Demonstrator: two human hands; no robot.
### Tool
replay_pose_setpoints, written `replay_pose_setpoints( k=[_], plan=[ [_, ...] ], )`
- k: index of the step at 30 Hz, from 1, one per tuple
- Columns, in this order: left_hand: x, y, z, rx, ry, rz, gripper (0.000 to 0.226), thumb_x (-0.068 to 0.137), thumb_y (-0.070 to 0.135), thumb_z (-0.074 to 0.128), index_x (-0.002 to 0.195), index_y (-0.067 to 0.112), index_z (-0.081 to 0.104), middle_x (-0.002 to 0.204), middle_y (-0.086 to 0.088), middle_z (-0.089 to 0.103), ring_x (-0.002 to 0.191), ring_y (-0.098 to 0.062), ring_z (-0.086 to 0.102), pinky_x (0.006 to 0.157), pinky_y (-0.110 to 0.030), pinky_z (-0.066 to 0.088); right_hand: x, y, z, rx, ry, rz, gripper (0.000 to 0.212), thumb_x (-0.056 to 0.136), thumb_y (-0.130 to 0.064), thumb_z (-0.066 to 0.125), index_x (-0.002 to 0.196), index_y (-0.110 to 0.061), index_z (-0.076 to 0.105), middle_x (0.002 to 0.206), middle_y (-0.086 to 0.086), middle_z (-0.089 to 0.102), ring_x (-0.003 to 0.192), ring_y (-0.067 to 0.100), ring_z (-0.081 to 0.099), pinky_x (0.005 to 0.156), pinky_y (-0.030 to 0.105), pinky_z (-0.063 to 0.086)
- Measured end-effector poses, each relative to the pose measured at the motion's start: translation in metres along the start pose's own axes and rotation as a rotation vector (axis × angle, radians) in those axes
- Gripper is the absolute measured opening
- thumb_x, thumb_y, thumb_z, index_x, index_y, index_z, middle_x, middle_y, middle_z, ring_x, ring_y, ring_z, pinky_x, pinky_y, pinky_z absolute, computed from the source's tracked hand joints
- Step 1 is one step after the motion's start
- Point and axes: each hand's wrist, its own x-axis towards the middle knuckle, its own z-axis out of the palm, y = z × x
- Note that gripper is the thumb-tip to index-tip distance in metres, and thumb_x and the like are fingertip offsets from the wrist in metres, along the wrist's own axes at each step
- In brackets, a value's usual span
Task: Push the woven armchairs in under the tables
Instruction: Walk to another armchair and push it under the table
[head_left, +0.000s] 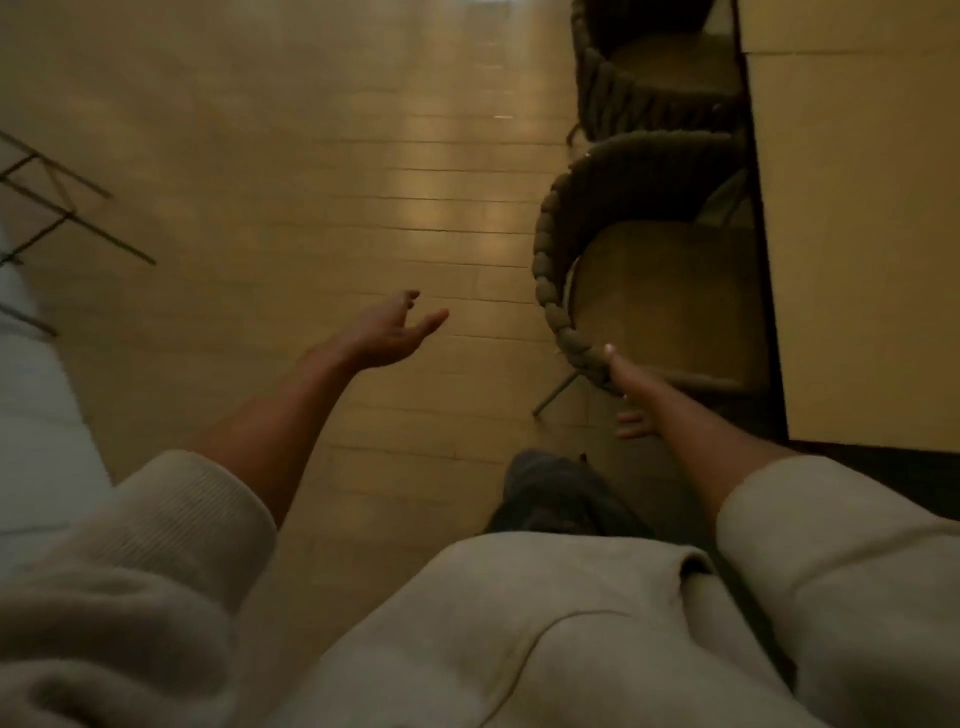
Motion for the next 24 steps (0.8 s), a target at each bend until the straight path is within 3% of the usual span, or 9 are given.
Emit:
replay_pose_setpoints(
  k=[9,12,16,19,22,24],
  plan=[
    [0.183,0.069,-0.078,0.203,-0.085,0.273,0.085,0.094,0.074,0.043,0.157,0.017,0.034,0.160,-0.009,0.042,0.142,-0.028,0.045,0.116,-0.047,0.039,0.060,-0.043,0.012,0.506,0.194,0.209,0.116,0.076,-0.090,0.053,0.161,-0.017,0.022,0.160,0.016,0.035,0.133,0.045,0.048,0.095,0.059,0.053],
    [0.237,0.100,-0.095,0.272,-0.149,0.355,0.084,0.095,0.074,0.043,0.157,0.018,0.034,0.159,-0.010,0.043,0.141,-0.028,0.046,0.113,-0.044,0.040,0.073,-0.060,0.002,0.668,0.258,0.255,0.122,0.075,-0.089,0.056,0.164,-0.018,0.010,0.161,0.013,0.034,0.138,0.046,0.043,0.098,0.062,0.049],
    [0.293,0.164,-0.110,0.352,-0.212,0.499,0.082,0.097,0.069,0.045,0.158,0.015,0.032,0.158,-0.013,0.043,0.141,-0.030,0.045,0.111,-0.042,0.040,0.078,-0.063,-0.004,0.780,0.338,0.302,0.116,0.074,-0.087,0.059,0.163,-0.025,0.019,0.163,0.011,0.031,0.137,0.045,0.044,0.096,0.063,0.051],
    [0.331,0.217,-0.108,0.408,-0.261,0.573,0.081,0.097,0.070,0.046,0.157,0.017,0.034,0.156,-0.012,0.045,0.139,-0.030,0.047,0.108,-0.042,0.041,0.087,-0.051,-0.009,0.853,0.436,0.333,0.131,0.058,-0.094,0.062,0.162,-0.023,0.021,0.162,0.008,0.032,0.131,0.044,0.049,0.089,0.065,0.055],
    [0.370,0.263,-0.094,0.449,-0.318,0.642,0.076,0.095,0.070,0.049,0.153,0.021,0.041,0.148,-0.011,0.054,0.132,-0.030,0.053,0.103,-0.041,0.046,0.104,-0.031,-0.004,0.947,0.493,0.362,0.159,0.030,-0.102,0.060,0.160,-0.018,0.025,0.152,0.013,0.047,0.125,0.043,0.055,0.089,0.063,0.056],
    [0.394,0.291,-0.078,0.497,-0.363,0.682,0.074,0.095,0.069,0.050,0.149,0.019,0.045,0.137,-0.012,0.060,0.120,-0.030,0.061,0.092,-0.037,0.050,0.104,-0.034,0.003,0.970,0.532,0.400,0.159,0.034,-0.104,0.057,0.162,-0.017,0.020,0.154,0.015,0.046,0.129,0.042,0.054,0.098,0.061,0.054]
  ],
)
